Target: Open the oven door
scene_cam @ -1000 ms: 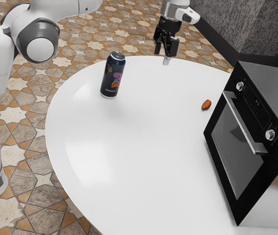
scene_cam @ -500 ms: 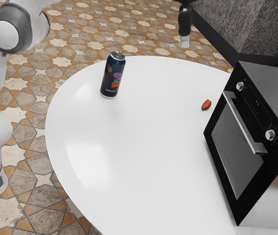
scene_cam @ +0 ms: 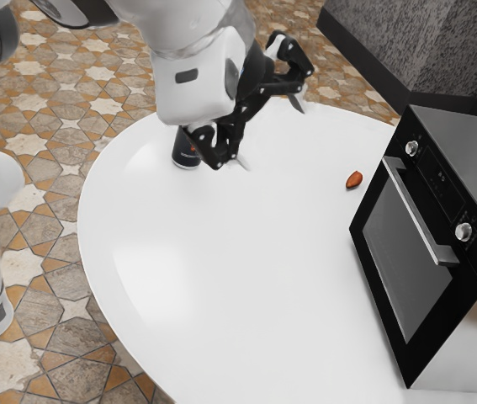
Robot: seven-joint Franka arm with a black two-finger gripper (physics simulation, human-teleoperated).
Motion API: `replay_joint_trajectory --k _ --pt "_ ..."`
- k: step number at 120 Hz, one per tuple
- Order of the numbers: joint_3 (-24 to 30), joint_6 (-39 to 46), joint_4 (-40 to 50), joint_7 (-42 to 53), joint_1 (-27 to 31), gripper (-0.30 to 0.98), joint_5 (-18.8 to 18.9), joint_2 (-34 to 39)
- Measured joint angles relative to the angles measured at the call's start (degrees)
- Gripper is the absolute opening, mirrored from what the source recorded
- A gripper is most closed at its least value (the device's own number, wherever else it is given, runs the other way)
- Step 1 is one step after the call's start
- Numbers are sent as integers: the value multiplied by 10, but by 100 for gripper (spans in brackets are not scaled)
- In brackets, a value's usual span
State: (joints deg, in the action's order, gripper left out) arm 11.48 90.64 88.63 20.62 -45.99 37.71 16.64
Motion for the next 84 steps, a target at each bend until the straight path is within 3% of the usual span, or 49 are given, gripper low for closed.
replay_joint_trajectory --k 8,15,33,40,58,78,84 --pt "-123 75 103 17 -124 69 -7 73" --pt "-237 129 139 30 -256 69 12 100" --pt "-466 227 130 61 -492 69 57 108" --pt "-530 249 111 71 -556 69 74 98" --pt "-617 285 96 93 -586 69 88 46" --pt "-602 306 82 112 -486 69 60 -31" --pt "-581 318 82 120 -436 69 37 -59"
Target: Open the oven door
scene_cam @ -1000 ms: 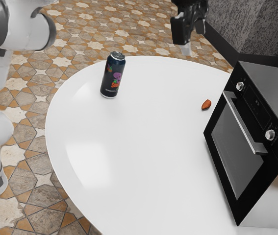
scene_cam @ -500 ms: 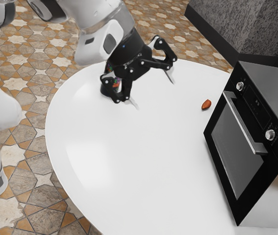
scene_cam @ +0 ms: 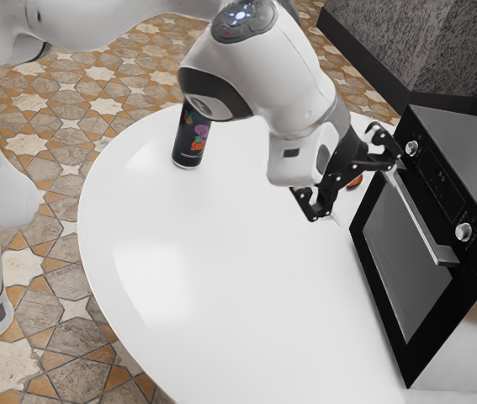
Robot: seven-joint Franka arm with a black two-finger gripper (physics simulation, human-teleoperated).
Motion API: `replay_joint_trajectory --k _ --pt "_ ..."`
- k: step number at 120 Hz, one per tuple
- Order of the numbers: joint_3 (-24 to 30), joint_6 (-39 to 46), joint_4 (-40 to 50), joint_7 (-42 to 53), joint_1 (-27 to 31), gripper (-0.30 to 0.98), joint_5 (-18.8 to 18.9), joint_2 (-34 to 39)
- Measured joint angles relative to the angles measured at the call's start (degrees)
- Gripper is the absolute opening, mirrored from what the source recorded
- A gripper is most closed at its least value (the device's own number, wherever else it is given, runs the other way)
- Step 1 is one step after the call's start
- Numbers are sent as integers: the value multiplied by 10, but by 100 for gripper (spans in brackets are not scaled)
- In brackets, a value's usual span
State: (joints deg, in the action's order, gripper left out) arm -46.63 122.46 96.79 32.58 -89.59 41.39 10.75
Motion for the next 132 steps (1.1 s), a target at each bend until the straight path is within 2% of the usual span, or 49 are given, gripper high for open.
replay_joint_trajectory --k 17,25,32,38,48,54,62,79,98,113,132 --pt "166 28 -15 21 200 69 -59 -62" --pt "281 44 -23 32 335 69 -87 -87" --pt "348 54 -48 43 415 69 -110 -117" --pt "440 60 -74 51 512 69 -125 -143" --pt "560 66 -110 65 627 69 -137 -185" --pt "601 66 -122 72 667 69 -141 -199" --pt "606 66 -126 81 684 69 -144 -203" --pt "551 59 -129 96 696 69 -160 -204" --pt "516 52 -138 112 696 69 -178 -212" --pt "526 37 -205 125 705 69 -190 -266" --pt "536 27 -193 138 712 69 -194 -272"
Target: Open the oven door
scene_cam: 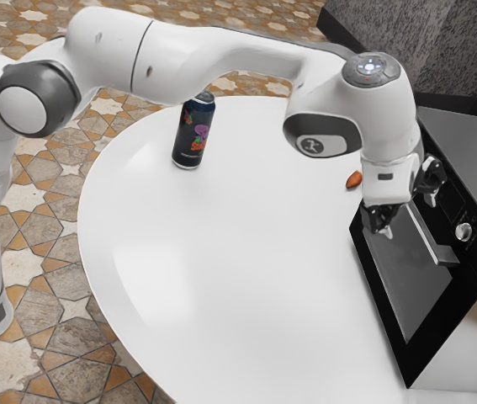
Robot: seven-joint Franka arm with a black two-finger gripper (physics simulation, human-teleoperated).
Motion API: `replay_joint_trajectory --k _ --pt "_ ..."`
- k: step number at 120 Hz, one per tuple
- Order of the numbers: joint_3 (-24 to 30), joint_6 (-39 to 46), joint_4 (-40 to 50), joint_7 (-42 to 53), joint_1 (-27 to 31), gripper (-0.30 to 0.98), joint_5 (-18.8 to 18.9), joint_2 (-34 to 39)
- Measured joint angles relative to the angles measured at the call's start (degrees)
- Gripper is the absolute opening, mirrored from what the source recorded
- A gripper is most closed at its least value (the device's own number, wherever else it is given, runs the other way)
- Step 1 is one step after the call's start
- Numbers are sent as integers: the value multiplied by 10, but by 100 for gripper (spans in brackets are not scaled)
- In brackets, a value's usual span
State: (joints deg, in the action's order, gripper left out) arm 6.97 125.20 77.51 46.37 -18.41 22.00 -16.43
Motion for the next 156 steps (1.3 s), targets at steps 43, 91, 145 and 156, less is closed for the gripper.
replay_joint_trajectory --k 43,91,145,156 --pt "1 -1 13 18 17 69 -4 -2" --pt "15 33 161 21 16 64 9 100" --pt "-38 -368 -239 -112 231 68 -75 98" --pt "-114 -418 -178 -147 232 69 -158 39"
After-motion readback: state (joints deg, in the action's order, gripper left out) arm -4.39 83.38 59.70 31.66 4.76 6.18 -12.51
